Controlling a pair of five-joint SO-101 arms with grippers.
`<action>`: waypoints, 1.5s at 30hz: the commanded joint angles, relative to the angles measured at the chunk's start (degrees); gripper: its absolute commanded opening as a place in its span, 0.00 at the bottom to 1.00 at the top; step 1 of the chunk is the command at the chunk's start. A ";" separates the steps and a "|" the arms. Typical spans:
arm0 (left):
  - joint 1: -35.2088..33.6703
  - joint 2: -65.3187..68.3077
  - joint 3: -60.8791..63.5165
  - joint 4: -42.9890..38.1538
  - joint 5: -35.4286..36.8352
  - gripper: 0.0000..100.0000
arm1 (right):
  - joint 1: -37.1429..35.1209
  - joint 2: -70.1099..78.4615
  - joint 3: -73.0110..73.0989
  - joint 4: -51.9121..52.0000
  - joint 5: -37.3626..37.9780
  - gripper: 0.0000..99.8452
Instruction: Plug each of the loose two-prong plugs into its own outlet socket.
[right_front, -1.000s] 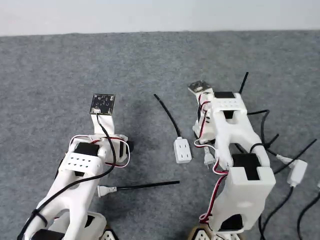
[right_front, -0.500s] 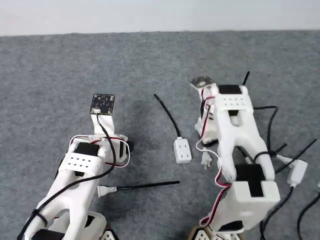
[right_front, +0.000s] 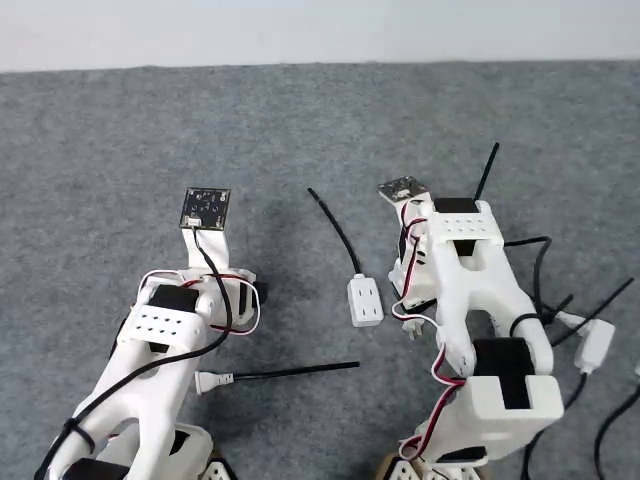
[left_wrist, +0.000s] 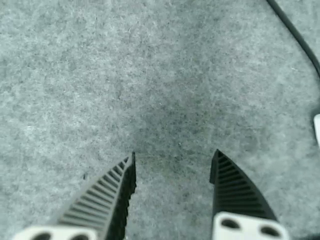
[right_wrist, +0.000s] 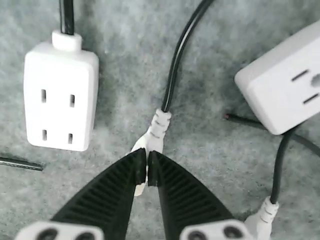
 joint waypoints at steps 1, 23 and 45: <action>0.00 -1.76 -0.57 -1.76 -0.70 0.23 | 1.71 -2.33 0.44 -0.75 -0.53 0.01; 0.00 -1.76 -0.48 -1.76 -0.79 0.23 | 3.74 5.41 -14.68 4.09 0.18 0.01; -0.09 -1.76 -0.57 -1.76 -0.79 0.23 | -3.56 6.11 -5.36 0.13 -1.67 0.12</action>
